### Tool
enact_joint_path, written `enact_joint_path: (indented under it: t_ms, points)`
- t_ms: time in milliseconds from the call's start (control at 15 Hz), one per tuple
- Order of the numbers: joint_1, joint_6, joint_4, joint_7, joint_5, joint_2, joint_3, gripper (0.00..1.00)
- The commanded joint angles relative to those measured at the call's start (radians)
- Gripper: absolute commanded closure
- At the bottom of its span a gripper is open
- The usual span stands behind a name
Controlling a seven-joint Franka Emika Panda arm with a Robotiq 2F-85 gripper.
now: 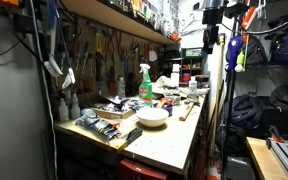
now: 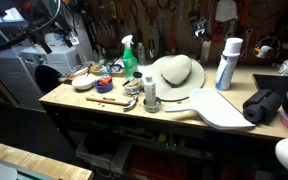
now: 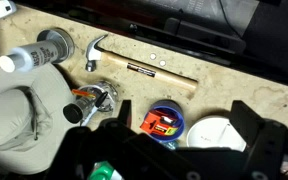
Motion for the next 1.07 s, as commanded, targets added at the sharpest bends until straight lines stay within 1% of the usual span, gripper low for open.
enact_joint_path:
  t_ms: [0,333,400,467,533,733,867,1000]
  points:
    - [0.011,-0.005,0.003,0.005,-0.005,-0.001,-0.007,0.0]
    - [0.011,-0.005,0.003,0.005,-0.005,-0.001,-0.007,0.0]
    - [0.005,0.006,0.015,0.029,0.005,0.024,-0.014,0.0]
    - [-0.015,0.003,0.049,0.068,0.024,0.102,-0.04,0.0]
    - [-0.037,0.027,0.062,0.079,0.006,0.17,-0.07,0.0]
    - [-0.096,0.087,0.071,0.102,-0.003,0.29,-0.149,0.0]
    - [-0.144,0.155,0.099,0.114,0.011,0.41,-0.201,0.0]
    - [-0.183,0.208,0.153,0.113,0.049,0.543,-0.252,0.0]
